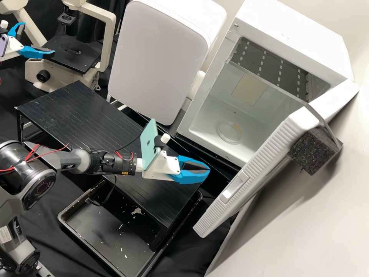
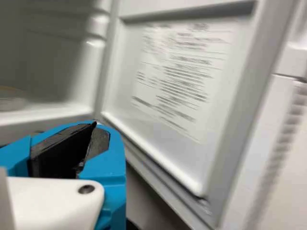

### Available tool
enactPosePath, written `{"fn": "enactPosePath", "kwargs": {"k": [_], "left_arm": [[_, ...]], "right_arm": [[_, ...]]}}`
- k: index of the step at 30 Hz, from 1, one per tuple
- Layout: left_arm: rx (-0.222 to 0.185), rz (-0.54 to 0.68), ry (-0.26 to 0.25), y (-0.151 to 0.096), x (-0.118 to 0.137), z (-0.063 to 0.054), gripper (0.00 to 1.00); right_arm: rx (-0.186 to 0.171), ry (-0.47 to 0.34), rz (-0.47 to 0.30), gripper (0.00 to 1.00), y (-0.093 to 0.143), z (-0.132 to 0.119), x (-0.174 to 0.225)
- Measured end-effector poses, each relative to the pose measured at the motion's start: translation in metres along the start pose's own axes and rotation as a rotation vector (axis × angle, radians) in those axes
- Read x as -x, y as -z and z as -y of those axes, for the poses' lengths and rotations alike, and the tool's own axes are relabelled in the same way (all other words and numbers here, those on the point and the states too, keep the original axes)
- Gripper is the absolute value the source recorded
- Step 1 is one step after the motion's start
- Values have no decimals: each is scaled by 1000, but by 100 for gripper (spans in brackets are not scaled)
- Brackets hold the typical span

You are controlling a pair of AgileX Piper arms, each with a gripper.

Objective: Open the incubator door

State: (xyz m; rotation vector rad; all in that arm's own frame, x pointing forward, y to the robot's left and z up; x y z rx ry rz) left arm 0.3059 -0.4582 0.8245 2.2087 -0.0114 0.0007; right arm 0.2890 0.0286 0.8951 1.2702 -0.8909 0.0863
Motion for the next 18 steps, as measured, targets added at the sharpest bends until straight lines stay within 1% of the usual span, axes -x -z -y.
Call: {"fn": "enactPosePath", "kwargs": {"k": [2,3,4,6,8,9,10,11,12,14,16,18], "left_arm": [[0,0,0,0,0,0,100],[0,0,0,0,0,0,100],[0,0,0,0,0,0,100],[0,0,0,0,0,0,100],[0,0,0,0,0,0,100],[0,0,0,0,0,0,100],[0,0,0,0,0,0,100],[0,0,0,0,0,0,100],[0,0,0,0,0,0,100],[0,0,0,0,0,0,100],[0,0,0,0,0,0,100],[0,0,0,0,0,0,100]], "right_arm": [[-37,23,-69,100,2,2,7],[-72,38,-121,100,5,3,10],[-85,52,-145,100,5,3,12],[-127,88,-209,100,9,5,17],[-178,113,-244,100,10,6,21],[-209,132,-277,100,11,8,23],[-226,150,-296,100,11,10,25],[-253,171,-322,100,11,11,28],[-289,194,-349,100,11,13,30],[-333,243,-396,100,10,17,34],[-351,276,-419,100,9,20,35],[-381,303,-430,100,7,22,37]]}}
